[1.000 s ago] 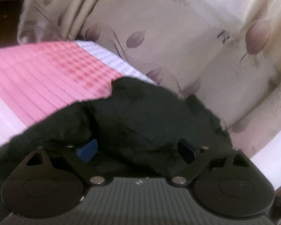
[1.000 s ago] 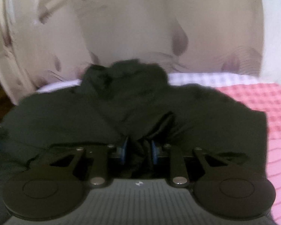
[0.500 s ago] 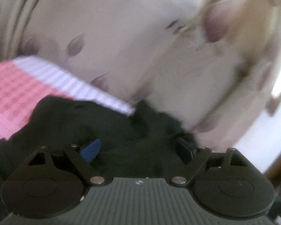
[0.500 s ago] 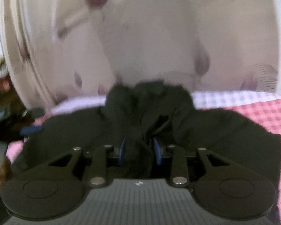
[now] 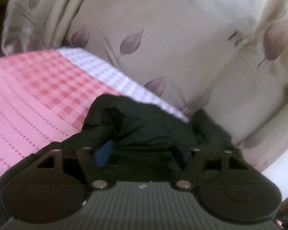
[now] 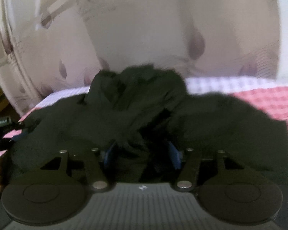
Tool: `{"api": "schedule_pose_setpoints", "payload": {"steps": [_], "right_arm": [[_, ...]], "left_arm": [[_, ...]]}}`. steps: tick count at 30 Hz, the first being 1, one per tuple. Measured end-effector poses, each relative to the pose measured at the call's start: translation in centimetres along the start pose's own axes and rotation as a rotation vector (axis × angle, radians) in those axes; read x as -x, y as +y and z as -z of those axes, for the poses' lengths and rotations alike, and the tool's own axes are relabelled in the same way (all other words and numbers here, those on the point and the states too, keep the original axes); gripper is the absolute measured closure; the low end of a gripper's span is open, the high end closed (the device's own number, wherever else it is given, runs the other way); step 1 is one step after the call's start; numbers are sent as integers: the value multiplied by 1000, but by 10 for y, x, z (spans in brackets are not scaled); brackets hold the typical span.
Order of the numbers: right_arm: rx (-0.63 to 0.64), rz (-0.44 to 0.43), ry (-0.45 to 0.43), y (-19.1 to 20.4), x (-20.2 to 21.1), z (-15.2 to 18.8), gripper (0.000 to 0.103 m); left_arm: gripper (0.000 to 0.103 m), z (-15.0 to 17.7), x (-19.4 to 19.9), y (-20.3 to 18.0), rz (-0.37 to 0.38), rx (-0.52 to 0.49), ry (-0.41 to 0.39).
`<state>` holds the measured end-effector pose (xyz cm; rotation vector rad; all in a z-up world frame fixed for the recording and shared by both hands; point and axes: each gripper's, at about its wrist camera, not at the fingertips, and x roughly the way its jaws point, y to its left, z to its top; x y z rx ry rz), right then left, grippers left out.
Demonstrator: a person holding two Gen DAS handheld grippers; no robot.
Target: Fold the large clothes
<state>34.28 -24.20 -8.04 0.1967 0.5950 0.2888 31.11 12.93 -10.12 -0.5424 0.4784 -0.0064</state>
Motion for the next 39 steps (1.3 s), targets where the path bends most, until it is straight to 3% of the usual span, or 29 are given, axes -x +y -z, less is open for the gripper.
{"api": "schedule_pose_setpoints", "payload": {"steps": [1,2,5,8,10,13,17,20,24,28,31,35,39], "right_arm": [[5,15,-26,2,11,-4,44],[10,2,-64,4,25,-10,44],[56,-97,-162,23,58,-35,44],[124,-270,-159,58,59,-68,44],[169,-351,-109,87,37,-85,44],[326,-403,-12,139,-16,-99,45],[452,-446,104,196,-93,-104,45],[495,-459,181,228,-142,-98,45],[566,-447,293,259,-188,-71,74],[631,-363,234,274,-207,-47,79],[621,-351,163,274,-216,-37,80],[506,-422,199,255,-216,-53,78],[294,-496,121,213,-160,-85,75]], "left_arm": [[5,1,9,1,15,16,-27],[1,1,21,1,25,36,-61],[1,-2,43,0,77,18,-90],[7,2,36,1,119,-10,3],[19,9,29,11,109,38,41],[26,21,30,22,110,79,16],[26,29,33,13,35,21,-2],[26,28,33,19,20,47,-14],[26,30,35,23,21,71,-26],[26,31,42,28,12,108,-58],[26,32,44,28,6,109,-62],[26,31,41,27,-3,104,-55],[23,31,41,27,4,99,-51]]}}
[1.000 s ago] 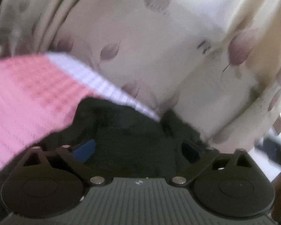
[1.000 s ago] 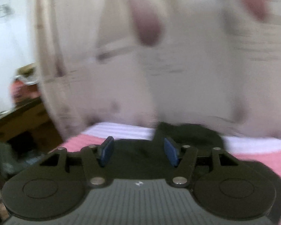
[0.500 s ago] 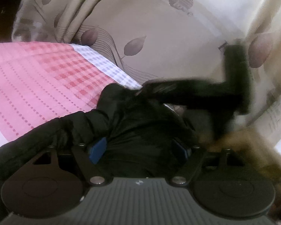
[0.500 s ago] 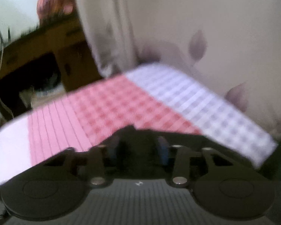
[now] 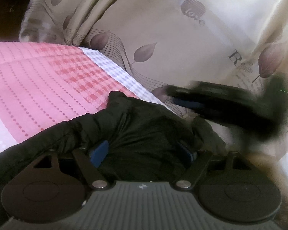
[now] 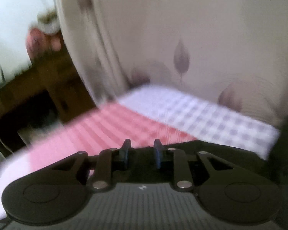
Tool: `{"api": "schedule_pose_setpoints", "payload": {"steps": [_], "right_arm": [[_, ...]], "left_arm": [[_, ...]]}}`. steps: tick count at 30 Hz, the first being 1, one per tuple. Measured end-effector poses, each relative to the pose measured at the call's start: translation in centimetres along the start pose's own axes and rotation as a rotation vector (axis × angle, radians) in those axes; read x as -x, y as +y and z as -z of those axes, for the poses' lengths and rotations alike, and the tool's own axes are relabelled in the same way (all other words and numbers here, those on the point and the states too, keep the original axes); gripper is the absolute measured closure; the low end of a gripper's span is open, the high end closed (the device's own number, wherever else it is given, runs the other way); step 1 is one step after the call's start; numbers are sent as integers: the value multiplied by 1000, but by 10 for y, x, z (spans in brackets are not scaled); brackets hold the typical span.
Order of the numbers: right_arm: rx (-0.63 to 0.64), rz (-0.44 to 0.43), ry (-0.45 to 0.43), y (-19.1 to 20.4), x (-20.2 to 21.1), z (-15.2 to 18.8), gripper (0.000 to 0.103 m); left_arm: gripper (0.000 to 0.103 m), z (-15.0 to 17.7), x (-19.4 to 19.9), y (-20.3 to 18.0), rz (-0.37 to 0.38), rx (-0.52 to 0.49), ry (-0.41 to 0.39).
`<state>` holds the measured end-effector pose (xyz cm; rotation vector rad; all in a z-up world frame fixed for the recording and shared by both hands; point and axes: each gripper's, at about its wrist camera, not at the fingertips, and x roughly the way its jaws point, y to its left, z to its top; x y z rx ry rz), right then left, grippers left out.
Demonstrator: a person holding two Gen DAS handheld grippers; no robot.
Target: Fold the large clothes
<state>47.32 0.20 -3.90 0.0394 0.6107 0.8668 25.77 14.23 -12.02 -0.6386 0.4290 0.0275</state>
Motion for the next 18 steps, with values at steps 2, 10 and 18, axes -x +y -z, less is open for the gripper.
{"api": "schedule_pose_setpoints", "payload": {"steps": [2,10,18], "right_arm": [[5,50,-19,-2,47,6,72],[166,360,68,-31,153,111,66],[136,450,-13,-68,156,155,65]], "left_arm": [[22,0,-1,0,2,-3,2],[21,0,-4,-4,-17,-22,5],[21,1,-7,-10,-53,-83,18]]}}
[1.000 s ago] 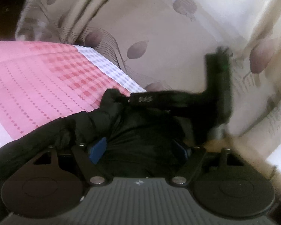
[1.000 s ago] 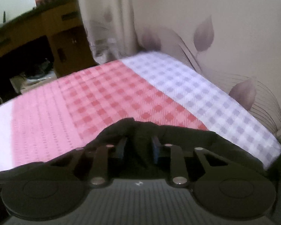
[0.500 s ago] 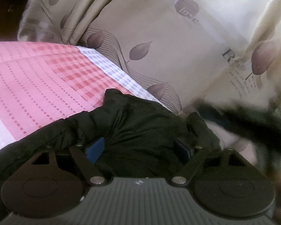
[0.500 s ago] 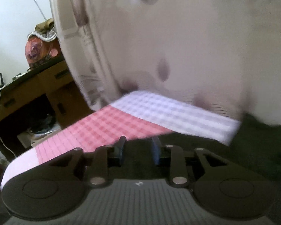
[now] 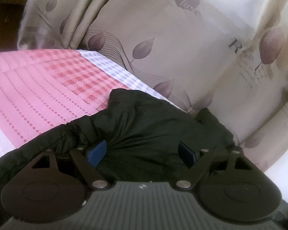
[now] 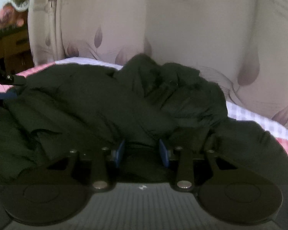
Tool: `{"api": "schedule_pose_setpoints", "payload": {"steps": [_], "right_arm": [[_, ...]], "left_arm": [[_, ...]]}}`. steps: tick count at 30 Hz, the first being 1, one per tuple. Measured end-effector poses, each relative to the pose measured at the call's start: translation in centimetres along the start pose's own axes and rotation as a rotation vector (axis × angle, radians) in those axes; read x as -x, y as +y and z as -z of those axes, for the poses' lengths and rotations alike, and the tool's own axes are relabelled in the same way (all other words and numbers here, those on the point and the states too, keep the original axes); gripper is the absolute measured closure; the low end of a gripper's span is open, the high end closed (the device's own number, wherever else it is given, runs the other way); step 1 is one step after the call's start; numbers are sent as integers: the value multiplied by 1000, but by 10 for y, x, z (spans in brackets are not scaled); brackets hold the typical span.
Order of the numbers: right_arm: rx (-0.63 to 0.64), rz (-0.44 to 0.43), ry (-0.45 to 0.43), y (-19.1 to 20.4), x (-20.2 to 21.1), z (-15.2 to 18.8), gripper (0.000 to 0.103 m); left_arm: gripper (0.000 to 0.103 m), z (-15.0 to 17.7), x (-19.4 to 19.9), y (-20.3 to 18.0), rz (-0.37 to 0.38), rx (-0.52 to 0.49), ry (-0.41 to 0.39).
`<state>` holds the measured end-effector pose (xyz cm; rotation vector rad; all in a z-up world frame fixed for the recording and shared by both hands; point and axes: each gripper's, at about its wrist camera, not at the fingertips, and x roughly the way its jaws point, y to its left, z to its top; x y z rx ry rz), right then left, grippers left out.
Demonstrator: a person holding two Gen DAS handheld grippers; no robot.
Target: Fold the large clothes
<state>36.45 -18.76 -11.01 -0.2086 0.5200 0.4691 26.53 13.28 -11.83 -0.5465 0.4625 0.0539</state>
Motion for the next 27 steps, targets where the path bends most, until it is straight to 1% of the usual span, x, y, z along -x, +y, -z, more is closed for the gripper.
{"api": "schedule_pose_setpoints", "payload": {"steps": [4,5,7,8,9,10,11,12,13,14,15,16,17,19,20,22,23,24,25,27], "right_arm": [[-39,-23,-2,-5,0,1,63],[-42,-19,-4,-7,0,2,60],[-28,10,-10,-5,2,3,54],[-22,26,-11,-3,1,4,49],[-24,32,-10,-4,1,4,47],[-32,21,-5,-7,5,3,46],[-48,6,33,-10,10,-2,46],[-71,16,66,-11,22,-9,45],[-102,27,26,-11,47,-14,45],[-125,3,-65,-10,82,-13,38],[-143,-32,-140,-8,117,-9,15],[-170,-69,-194,-6,158,2,4],[-194,-84,-218,-3,190,15,0],[-218,-85,-259,4,249,46,0],[-224,-77,-265,8,277,65,0],[-240,-33,-245,17,327,104,0],[-262,-8,-247,19,347,122,0],[-299,20,-243,22,365,142,0],[-346,49,-221,25,381,163,0],[-431,96,-175,28,402,196,0]], "left_arm": [[20,0,0,-1,-1,-6,2],[18,0,0,0,7,-3,0],[9,-1,1,1,45,6,-3],[8,-1,1,0,56,-3,2],[7,-2,1,-3,64,-20,11],[9,-5,6,-6,61,-42,28],[10,-9,16,-10,55,-59,52],[9,-13,30,-13,81,-65,65],[6,-15,50,-13,138,-74,51],[2,-16,77,-13,187,-100,21],[0,-15,101,-14,199,-134,-3],[0,-14,120,-13,199,-172,-14],[0,-12,142,-10,203,-219,-11],[0,-5,175,-2,203,-275,-11],[0,0,194,5,203,-299,-20],[0,10,219,20,206,-324,-19],[0,16,230,29,190,-337,-11],[0,22,239,37,174,-338,-8],[0,29,248,50,158,-322,-5],[0,39,261,71,147,-281,34]]}}
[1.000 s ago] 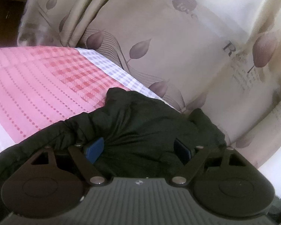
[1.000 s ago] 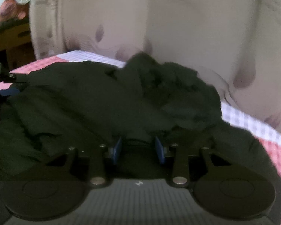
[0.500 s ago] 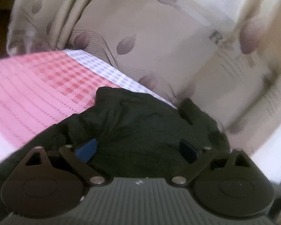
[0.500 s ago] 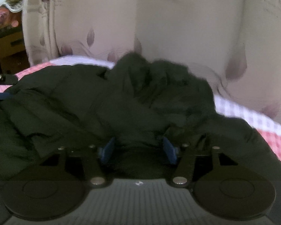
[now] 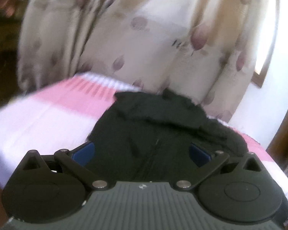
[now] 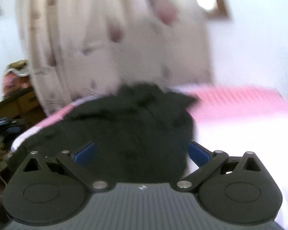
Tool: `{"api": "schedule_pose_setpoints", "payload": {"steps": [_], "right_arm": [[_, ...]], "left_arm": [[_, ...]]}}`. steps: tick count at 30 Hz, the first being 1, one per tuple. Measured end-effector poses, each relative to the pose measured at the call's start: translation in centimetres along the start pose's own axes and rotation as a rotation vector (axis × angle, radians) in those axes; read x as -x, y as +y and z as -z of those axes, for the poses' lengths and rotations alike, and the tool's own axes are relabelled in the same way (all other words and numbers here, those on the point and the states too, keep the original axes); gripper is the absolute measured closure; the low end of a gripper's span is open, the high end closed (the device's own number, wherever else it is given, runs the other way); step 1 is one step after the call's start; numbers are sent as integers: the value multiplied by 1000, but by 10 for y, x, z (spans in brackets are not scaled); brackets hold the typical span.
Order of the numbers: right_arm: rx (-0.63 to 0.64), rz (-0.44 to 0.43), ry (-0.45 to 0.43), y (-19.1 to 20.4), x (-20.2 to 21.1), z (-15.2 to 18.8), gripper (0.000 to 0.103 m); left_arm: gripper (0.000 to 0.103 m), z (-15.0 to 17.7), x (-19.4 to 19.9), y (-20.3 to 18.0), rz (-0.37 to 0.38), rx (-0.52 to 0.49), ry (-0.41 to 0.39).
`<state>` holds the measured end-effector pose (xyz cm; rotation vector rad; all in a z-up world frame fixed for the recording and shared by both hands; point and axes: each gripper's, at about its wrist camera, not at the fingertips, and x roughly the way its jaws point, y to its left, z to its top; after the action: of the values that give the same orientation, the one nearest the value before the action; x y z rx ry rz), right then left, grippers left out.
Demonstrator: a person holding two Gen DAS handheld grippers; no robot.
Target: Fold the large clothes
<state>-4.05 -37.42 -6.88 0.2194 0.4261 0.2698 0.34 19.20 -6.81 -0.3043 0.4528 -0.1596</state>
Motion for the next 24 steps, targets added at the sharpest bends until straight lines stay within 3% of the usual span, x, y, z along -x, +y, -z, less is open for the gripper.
{"api": "schedule_pose_setpoints", "payload": {"steps": [5,8,11,13,15,19,21,23,24], "right_arm": [[-113,33,-24,-13,37,46,0],[-132,19,-23,-17,29,52,1],[-158,-3,10,-19,17,59,18],[-175,-16,35,-19,5,63,19],[-181,-10,76,-15,-8,69,44],[-185,-46,101,-3,-25,83,46],[-191,-53,104,-4,-27,83,52],[-221,-81,107,-9,-25,82,56],[-227,-89,109,-11,-26,80,57]], "left_arm": [[2,27,21,43,-12,92,70],[13,36,21,61,24,147,113],[16,44,20,66,58,141,143],[15,49,20,66,46,118,147],[14,54,18,71,60,139,160],[15,62,9,80,48,167,189],[17,66,5,84,70,204,198],[35,68,3,85,99,209,199],[56,68,1,83,98,196,206]]}}
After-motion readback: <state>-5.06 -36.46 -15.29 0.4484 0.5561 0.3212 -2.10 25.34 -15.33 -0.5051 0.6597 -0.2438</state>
